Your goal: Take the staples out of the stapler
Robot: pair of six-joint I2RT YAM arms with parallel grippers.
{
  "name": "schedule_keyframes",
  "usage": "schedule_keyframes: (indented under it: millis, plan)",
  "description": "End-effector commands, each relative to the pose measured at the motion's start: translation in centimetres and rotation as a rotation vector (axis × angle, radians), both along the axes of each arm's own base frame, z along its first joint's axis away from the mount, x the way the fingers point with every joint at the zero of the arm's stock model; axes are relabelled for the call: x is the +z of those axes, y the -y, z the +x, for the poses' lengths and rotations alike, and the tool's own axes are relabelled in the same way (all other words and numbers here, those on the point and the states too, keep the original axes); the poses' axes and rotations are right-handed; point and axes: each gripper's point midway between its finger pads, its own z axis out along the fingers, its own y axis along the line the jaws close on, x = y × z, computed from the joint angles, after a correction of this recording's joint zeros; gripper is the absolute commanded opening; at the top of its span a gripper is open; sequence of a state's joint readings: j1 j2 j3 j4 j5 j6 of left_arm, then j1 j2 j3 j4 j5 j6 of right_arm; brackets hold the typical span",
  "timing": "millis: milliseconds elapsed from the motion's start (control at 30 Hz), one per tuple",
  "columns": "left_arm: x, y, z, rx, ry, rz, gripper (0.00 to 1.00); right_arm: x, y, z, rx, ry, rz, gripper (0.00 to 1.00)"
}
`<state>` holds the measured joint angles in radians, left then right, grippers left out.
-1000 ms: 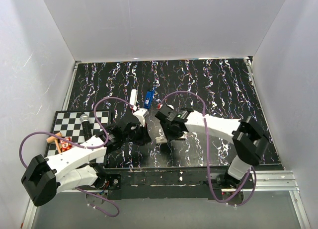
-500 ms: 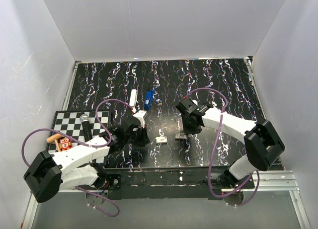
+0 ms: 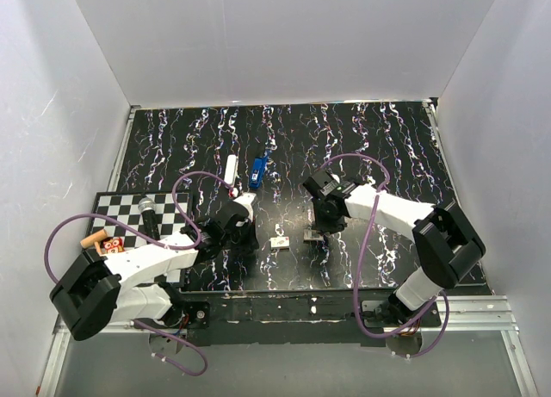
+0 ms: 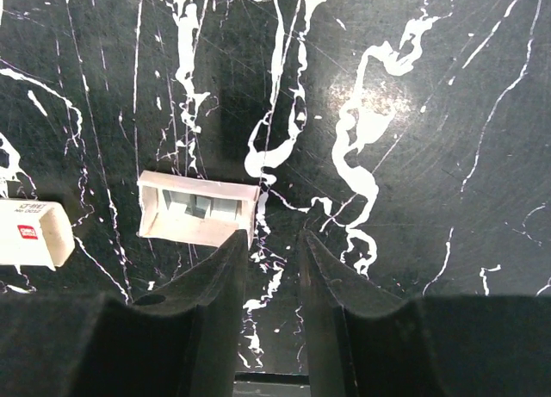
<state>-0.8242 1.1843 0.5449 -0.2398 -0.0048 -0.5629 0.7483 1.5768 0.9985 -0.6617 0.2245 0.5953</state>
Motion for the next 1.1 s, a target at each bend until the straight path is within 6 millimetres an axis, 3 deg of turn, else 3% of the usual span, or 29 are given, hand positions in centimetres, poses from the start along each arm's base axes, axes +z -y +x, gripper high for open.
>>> schedule_keyframes:
  millis: [0, 267, 1067]
  plan:
    - [0.5, 0.5, 0.7, 0.015, 0.027, -0.015, 0.00, 0.3, -1.3, 1.1, -0.008, 0.019, 0.041, 0.38]
    - [0.3, 0.7, 0.8, 0.009, 0.023, -0.012, 0.00, -0.4, -1.6, 1.2, -0.007, 0.005, 0.041, 0.35]
    - [-0.2, 0.9, 0.8, 0.000, 0.014, -0.006, 0.00, -0.6, -2.3, 1.3, 0.000, -0.004, 0.061, 0.13]
